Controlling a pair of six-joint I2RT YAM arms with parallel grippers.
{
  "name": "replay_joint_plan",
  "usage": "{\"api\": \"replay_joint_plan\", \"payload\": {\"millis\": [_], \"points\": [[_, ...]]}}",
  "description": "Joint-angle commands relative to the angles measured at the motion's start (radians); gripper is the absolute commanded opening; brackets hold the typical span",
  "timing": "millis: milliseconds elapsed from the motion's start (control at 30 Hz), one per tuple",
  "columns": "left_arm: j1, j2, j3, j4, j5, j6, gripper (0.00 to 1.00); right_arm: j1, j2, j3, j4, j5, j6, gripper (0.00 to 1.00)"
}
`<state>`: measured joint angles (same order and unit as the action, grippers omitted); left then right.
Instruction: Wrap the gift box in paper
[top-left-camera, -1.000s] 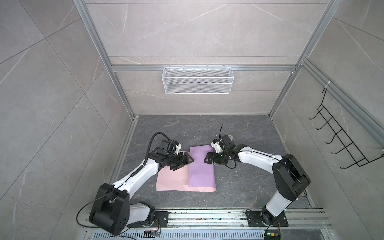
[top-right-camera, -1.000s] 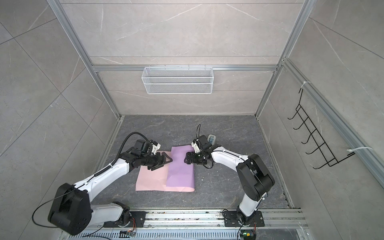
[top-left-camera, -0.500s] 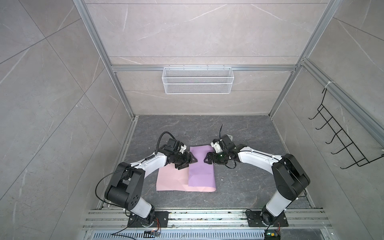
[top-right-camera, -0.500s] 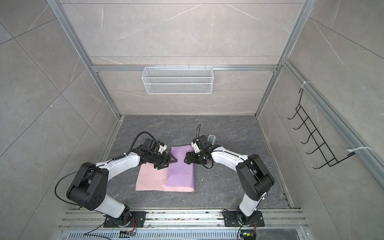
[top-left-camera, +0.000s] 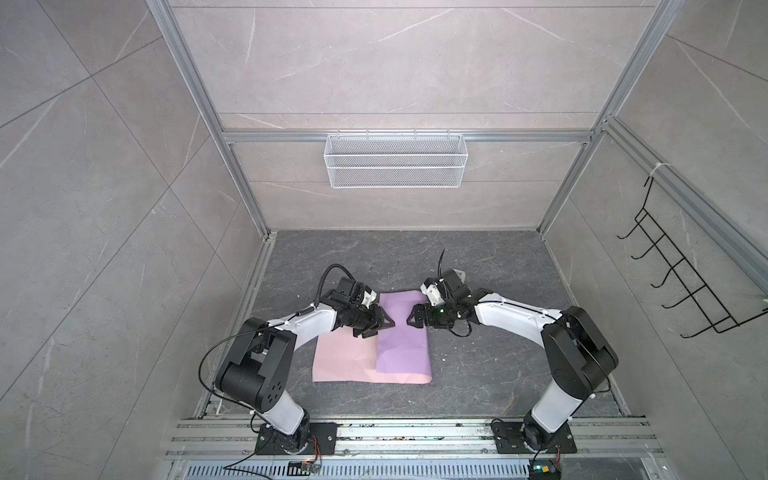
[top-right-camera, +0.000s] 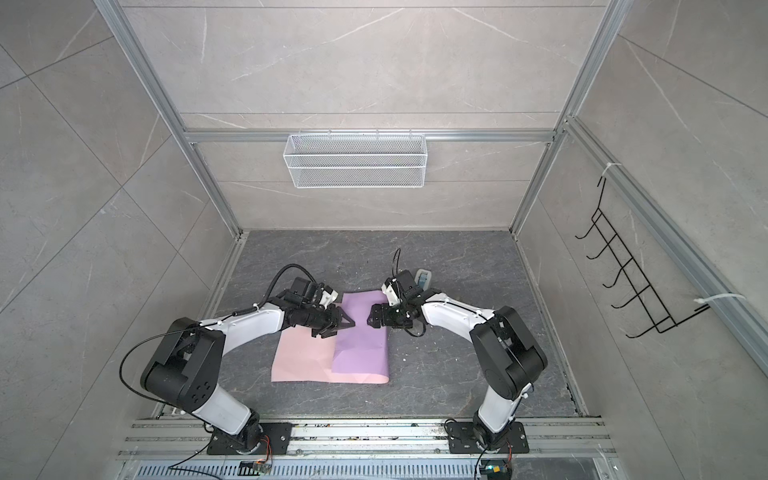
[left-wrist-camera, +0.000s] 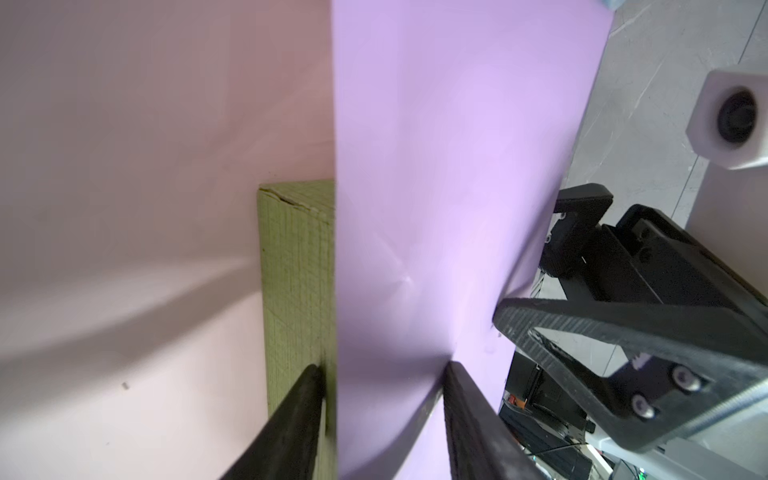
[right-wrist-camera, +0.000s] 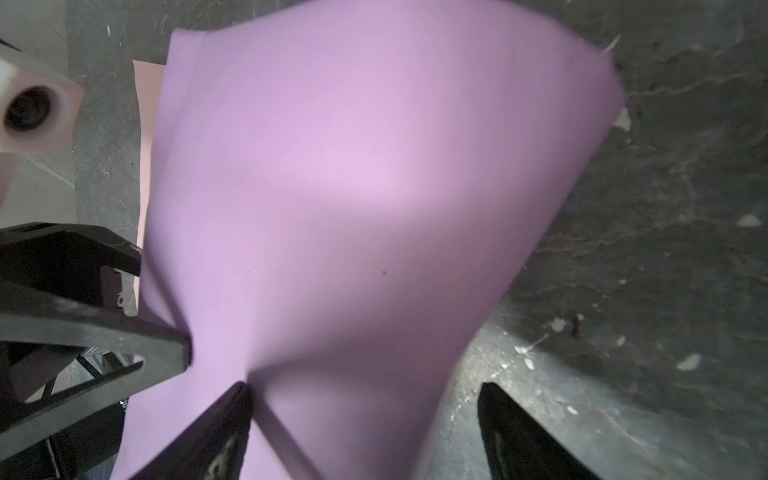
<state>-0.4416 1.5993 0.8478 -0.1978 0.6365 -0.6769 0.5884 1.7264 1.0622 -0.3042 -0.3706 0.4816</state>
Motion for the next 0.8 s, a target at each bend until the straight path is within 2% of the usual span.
{"api": "replay_joint_plan", "payload": {"millis": [0,233,400,600,767], "points": [[-0.013,0.007,-0.04,-0.014,-0.055,0.014,0.41,-0.001,0.022,0.027,-0.066,0.039,-0.015,0.87],[-0.013,0.009,-0.079,-0.031,-0.088,0.03,0.34,-0.023,-0.062,0.028,-0.115,0.029,-0.025,0.88],[-0.016,0.017,-0.101,-0.006,-0.092,0.01,0.3,-0.065,-0.106,-0.006,-0.116,-0.035,-0.017,0.88],[-0.036,0.008,-0.126,0.033,-0.108,-0.034,0.28,-0.065,-0.072,-0.017,-0.041,-0.135,0.03,0.8],[-0.068,0.002,-0.138,0.068,-0.12,-0.081,0.27,-0.062,-0.053,0.0,-0.049,-0.14,0.016,0.76]]}}
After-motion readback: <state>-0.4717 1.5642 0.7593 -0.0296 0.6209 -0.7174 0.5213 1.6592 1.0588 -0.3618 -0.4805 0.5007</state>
